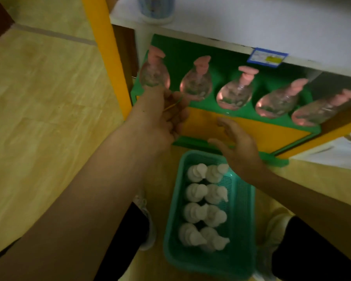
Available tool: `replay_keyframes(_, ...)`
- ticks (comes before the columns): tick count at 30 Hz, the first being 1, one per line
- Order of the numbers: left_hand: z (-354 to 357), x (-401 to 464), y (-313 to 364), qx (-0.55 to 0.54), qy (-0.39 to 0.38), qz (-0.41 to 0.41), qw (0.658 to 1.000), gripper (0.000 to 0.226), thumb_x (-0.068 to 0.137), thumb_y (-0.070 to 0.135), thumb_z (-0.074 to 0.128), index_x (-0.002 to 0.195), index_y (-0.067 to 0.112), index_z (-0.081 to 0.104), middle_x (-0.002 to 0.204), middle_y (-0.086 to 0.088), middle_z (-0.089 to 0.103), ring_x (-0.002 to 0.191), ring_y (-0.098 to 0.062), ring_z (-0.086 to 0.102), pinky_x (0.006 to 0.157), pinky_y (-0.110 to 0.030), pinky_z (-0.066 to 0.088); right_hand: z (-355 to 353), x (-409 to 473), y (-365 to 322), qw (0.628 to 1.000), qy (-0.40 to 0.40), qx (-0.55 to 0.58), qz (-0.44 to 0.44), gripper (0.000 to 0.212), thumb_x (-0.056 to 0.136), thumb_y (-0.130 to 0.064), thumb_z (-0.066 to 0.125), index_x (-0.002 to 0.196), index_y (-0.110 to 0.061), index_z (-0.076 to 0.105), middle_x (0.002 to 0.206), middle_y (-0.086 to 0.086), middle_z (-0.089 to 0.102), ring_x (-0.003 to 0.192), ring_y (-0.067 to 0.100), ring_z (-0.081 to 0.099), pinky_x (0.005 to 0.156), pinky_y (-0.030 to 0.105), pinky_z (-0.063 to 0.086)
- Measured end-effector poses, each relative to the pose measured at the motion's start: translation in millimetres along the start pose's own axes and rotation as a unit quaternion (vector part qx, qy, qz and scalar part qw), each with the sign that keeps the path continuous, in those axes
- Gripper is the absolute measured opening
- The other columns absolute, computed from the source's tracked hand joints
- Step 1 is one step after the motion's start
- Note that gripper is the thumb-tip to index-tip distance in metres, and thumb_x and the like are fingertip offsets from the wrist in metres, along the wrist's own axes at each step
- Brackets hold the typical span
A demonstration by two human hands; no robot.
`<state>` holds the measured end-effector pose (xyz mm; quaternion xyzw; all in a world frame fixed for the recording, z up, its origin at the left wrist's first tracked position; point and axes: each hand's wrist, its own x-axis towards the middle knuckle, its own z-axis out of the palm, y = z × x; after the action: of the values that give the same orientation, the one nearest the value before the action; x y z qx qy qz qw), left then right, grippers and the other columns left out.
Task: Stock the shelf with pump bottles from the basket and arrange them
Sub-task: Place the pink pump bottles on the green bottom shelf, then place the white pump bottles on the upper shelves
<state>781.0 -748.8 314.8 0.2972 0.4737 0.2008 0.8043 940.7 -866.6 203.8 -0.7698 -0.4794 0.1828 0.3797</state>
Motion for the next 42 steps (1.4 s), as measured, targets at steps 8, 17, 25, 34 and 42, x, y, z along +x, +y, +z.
replay_keyframes(8,36.3,-2.2,-29.1,0.082,-0.023,-0.01,0.996,0.021,0.087,0.017,0.043,0.068,0.018,0.052,0.068,0.002,0.062,0.059,-0.012,0.053,0.058,-0.024,0.037,-95.1,-101.2,72.5,0.977,0.112,-0.003,0.184,0.041,0.079,-0.021,0.075,0.116,-0.012,0.06,0.112,0.006,0.068,0.103,0.019,0.065,0.094,0.04,0.051)
replay_keyframes(17,68.2,17.2,-110.7,0.312,0.036,0.035,0.949,0.021,0.091,0.022,0.043,0.074,0.017,0.056,0.071,0.0,0.067,0.063,-0.014,0.057,0.054,-0.027,0.04,-68.9,-162.1,140.0,0.962,-0.008,-0.053,0.268,0.05,0.088,-0.025,0.067,0.132,-0.009,0.05,0.124,0.013,0.062,0.113,0.026,0.059,0.089,0.027,0.042)
replay_keyframes(25,24.4,41.2,-249.1,0.65,-0.074,0.147,0.742,0.01,0.093,0.02,0.05,0.092,0.011,0.051,0.078,-0.001,0.055,0.071,-0.013,0.051,0.058,-0.023,0.036,-40.1,-188.3,172.7,0.947,-0.226,-0.111,0.2,0.042,0.09,-0.039,0.057,0.127,-0.02,0.05,0.122,0.003,0.059,0.109,0.021,0.058,0.091,0.039,0.049)
replay_keyframes(34,9.0,75.0,-295.7,0.749,-0.14,0.126,0.636,0.039,0.092,0.014,0.05,0.13,0.005,0.043,0.118,-0.016,0.057,0.104,-0.026,0.055,0.084,-0.032,0.044,7.5,-188.6,183.3,0.911,-0.363,-0.141,0.138,0.067,0.081,-0.046,0.068,0.138,-0.024,0.041,0.135,0.006,0.054,0.118,0.026,0.054,0.095,0.041,0.048)
replay_keyframes(42,9.9,95.1,-320.4,0.871,-0.204,0.123,0.429,0.054,0.089,0.03,0.057,0.138,0.019,0.036,0.121,-0.01,0.059,0.107,-0.027,0.058,0.089,-0.039,0.05,42.3,-201.9,182.4,0.879,-0.435,-0.168,0.102,0.076,0.083,-0.039,0.068,0.145,-0.028,0.025,0.14,0.01,0.048,0.123,0.03,0.05,0.099,0.045,0.045)
